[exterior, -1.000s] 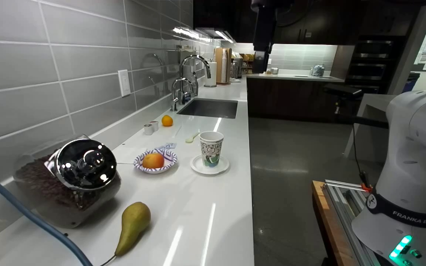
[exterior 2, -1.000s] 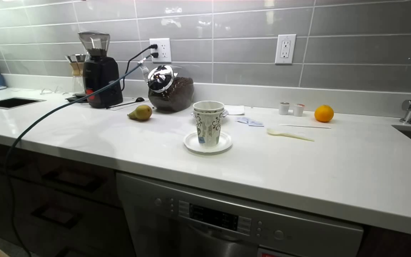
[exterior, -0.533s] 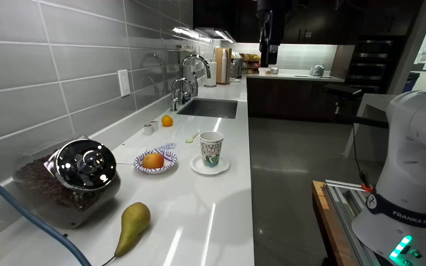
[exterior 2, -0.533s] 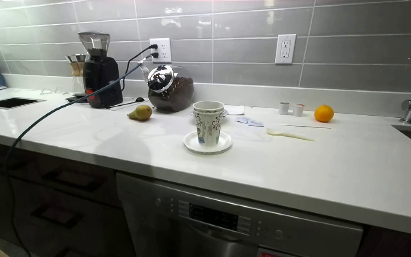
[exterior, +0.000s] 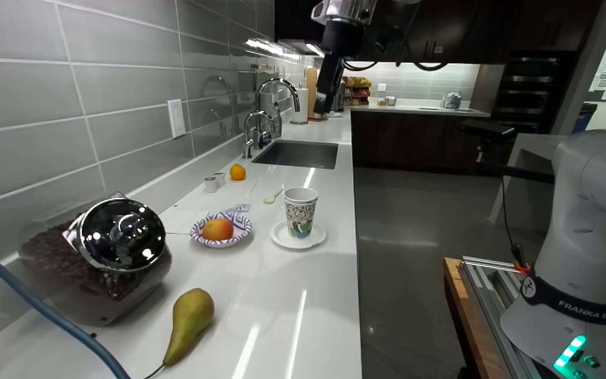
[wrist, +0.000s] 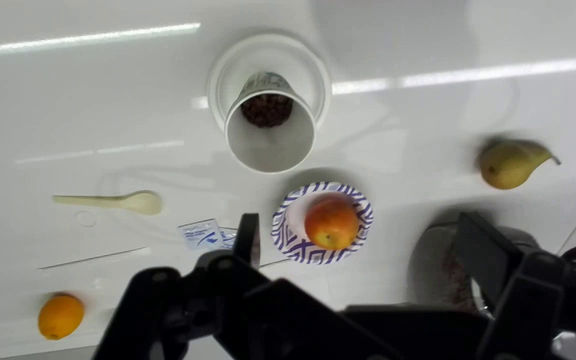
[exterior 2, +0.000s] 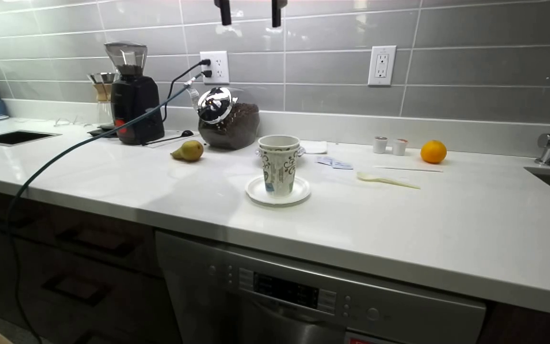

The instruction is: Pour the beans in the cup onto the plate

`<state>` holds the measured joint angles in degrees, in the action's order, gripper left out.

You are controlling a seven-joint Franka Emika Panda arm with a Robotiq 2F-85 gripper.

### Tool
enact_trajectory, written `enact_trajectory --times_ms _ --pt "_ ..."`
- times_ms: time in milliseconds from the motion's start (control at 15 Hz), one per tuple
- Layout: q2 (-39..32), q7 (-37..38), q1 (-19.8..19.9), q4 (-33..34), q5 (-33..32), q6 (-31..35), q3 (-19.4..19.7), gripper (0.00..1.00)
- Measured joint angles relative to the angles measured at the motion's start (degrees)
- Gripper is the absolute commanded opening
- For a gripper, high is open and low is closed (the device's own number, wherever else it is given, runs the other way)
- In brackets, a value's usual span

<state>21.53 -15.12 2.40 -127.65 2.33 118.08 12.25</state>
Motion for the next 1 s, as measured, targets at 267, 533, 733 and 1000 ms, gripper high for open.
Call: enact_trajectory --times_ms 267,533,733,1000 --pt "-5.7 1.8 2.0 -0.6 -0.7 3.6 0.1 1.00" --pt "-8.9 0.3 2.5 1.3 -0.8 0.7 0.3 1.00" --pt "-9.0 0.1 2.7 1.6 -1.1 0.5 0.2 1.00" --pt "-11.6 -8.7 3.7 3.0 -3.5 -1.0 0.9 1.00"
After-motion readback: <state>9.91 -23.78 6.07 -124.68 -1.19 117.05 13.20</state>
